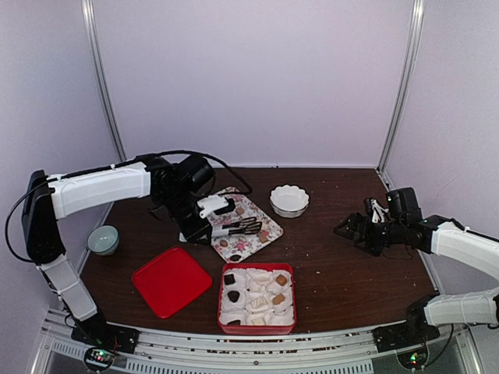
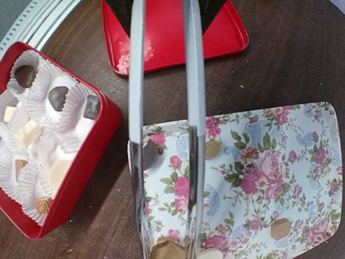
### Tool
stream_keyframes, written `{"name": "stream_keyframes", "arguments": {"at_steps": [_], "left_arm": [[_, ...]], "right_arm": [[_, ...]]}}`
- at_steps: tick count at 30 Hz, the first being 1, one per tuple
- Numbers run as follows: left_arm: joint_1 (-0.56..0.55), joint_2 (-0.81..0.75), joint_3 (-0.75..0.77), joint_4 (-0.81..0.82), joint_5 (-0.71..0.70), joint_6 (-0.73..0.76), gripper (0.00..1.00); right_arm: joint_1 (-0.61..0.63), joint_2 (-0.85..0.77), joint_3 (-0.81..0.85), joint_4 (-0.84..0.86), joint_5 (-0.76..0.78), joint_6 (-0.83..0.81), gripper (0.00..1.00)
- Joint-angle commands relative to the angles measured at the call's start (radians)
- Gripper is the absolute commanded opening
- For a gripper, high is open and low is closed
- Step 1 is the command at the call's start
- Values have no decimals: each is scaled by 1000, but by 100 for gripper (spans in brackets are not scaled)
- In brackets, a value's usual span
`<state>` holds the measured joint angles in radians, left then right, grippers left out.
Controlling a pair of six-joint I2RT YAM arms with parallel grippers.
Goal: Pack the chocolate
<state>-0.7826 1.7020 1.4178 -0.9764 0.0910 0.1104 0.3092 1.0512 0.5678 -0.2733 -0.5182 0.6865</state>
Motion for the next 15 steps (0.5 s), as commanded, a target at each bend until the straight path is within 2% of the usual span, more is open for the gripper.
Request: {"name": "stream_keyframes", "arguments": {"at_steps": [1, 9, 15], "left_arm": [[-29, -106, -43, 39, 67, 3, 11], [-197, -247, -154, 44, 88, 14, 11], [-344, -267, -241, 43, 73, 39, 11]], "right_arm": [[1, -23, 23, 1, 10, -5, 100], [2, -39, 8, -6, 1, -8, 100], [2, -59, -7, -16, -7, -10, 100]]}}
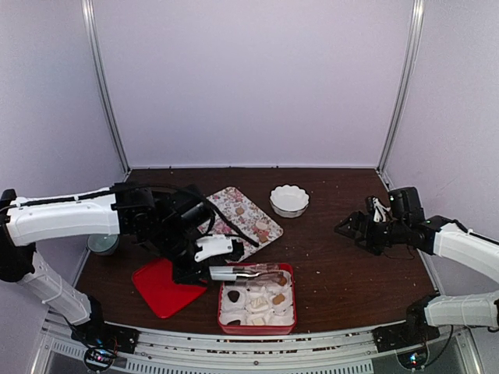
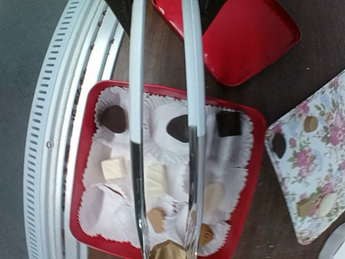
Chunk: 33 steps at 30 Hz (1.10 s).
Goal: Pack the chocolate
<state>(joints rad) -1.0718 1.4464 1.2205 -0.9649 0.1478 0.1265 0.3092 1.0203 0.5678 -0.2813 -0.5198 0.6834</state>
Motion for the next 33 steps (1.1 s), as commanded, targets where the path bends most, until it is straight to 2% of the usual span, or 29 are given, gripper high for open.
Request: {"name": "stream_keyframes", "arguments": {"at_steps": [1, 10, 29, 33], "left_arm": [[-68, -9, -51, 32, 18, 20, 11], [-153, 26, -55, 33, -21, 67, 11], [-187, 104, 30, 12, 43, 123, 16], [-189, 124, 39, 2, 47, 122, 19]], "right_arm": [[2, -32, -10, -12, -6, -8, 100], [2, -84, -45, -31, -8, 4, 100], [2, -142, -67, -67, 3, 12, 100], [2, -148, -69, -76, 4, 7, 100]]}}
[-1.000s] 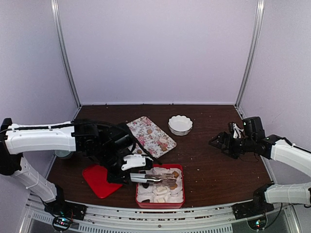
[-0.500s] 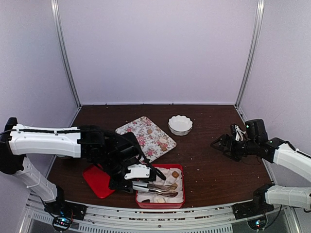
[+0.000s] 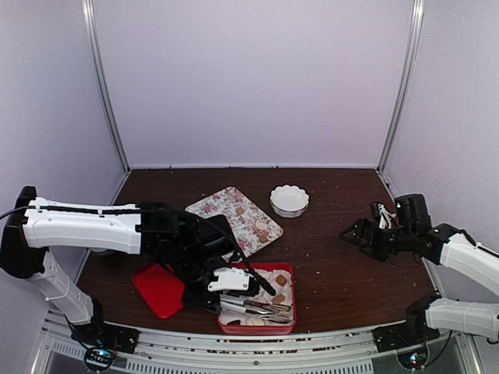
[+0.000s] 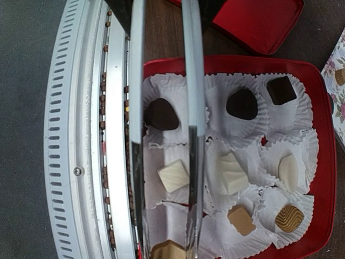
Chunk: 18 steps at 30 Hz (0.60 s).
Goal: Pack the chocolate
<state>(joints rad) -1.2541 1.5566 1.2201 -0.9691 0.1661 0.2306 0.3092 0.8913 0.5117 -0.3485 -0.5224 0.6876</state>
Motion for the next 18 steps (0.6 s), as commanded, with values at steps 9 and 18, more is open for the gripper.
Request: {"name": "stream_keyframes", "arguments": {"at_steps": [9, 18], "left_arm": [[-6, 16, 43, 0, 6, 15, 34], [-2, -10, 47, -4, -37, -4, 36]], "right_arm": [[2, -20, -18, -6, 7, 2, 100], [2, 1, -9, 3, 2, -6, 100]]}}
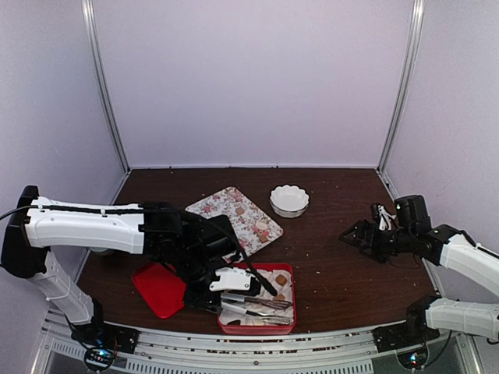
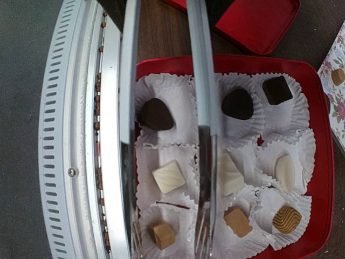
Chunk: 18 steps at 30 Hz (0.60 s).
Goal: Pack the chocolate
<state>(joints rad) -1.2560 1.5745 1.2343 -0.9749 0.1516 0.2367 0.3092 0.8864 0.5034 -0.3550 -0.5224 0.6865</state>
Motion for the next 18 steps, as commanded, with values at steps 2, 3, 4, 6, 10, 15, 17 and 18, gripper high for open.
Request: {"name": "stream_keyframes", "arguments": {"at_steps": [2, 3, 4, 6, 10, 15, 17, 18], "left_arm": [[16, -48, 34, 9, -28, -27, 34], [32, -59, 34, 12, -27, -37, 34], [51, -73, 34, 16, -25, -48, 34], [97, -105, 33, 29, -19, -71, 34], [217, -151, 41, 45, -27, -114, 33], [399, -160, 53, 86, -28, -159, 34], [483, -138, 69, 104, -31, -189, 33], [526, -121, 80, 110, -23, -197, 33]], "right_arm": [[2, 8, 1, 13, 2, -7, 100], [2, 9, 1, 15, 3, -8, 100], [2, 12, 3, 17, 2, -8, 100], [2, 19, 6, 23, 2, -7, 100], [2, 34, 13, 43, 4, 0, 100], [2, 59, 25, 75, 8, 15, 100], [2, 67, 23, 93, 8, 25, 100], [2, 71, 24, 99, 7, 28, 100]]}}
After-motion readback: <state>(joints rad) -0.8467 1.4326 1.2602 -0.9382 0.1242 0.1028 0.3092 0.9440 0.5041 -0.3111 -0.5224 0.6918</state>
